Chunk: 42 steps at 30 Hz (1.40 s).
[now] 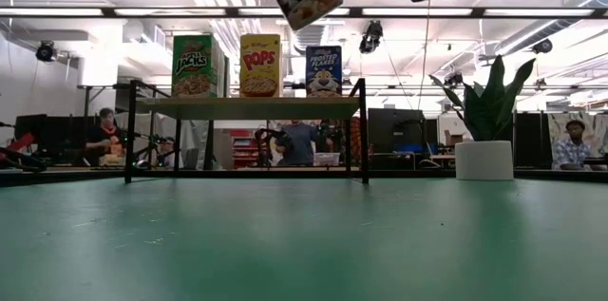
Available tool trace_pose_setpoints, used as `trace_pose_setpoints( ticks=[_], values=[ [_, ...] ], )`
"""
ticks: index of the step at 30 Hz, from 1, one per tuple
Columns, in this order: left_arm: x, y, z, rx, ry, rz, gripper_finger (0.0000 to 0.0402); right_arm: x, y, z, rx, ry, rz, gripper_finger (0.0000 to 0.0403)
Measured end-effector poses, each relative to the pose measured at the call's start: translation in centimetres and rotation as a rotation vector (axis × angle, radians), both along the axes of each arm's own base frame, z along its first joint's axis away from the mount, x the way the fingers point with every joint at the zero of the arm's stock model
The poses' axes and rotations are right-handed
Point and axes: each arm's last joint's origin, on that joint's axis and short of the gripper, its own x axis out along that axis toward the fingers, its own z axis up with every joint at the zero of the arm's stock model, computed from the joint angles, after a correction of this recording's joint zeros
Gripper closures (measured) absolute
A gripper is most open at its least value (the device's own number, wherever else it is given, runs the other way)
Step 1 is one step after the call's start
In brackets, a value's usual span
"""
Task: Stack cereal on shelf
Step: Put the blue cereal box on the shelf aligned with the other blue cereal boxes
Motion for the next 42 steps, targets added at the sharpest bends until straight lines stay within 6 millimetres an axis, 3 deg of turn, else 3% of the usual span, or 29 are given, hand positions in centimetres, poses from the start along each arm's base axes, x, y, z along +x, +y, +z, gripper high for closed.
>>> trace_pose_setpoints(
  ticks=[13, 24, 42],
  values=[
    [1.5, 4.6, 0.9, 0.101, -0.058, 0.032, 0.0253, -3.8, -0.3, 0.0, 0.026, -0.139, -0.005, 0.0390],
    [2.4, 8.9, 0.5, 0.086, -0.049, 0.014, 0.0253, -4.4, -0.3, 0.1, 0.037, -0.159, -0.009, 0.0390],
    [5.5, 14.3, -3.6, 0.034, 0.055, 0.085, 0.0253, -4.4, -0.4, 0.0, 0.026, -0.155, -0.018, 0.0390]
  ],
)
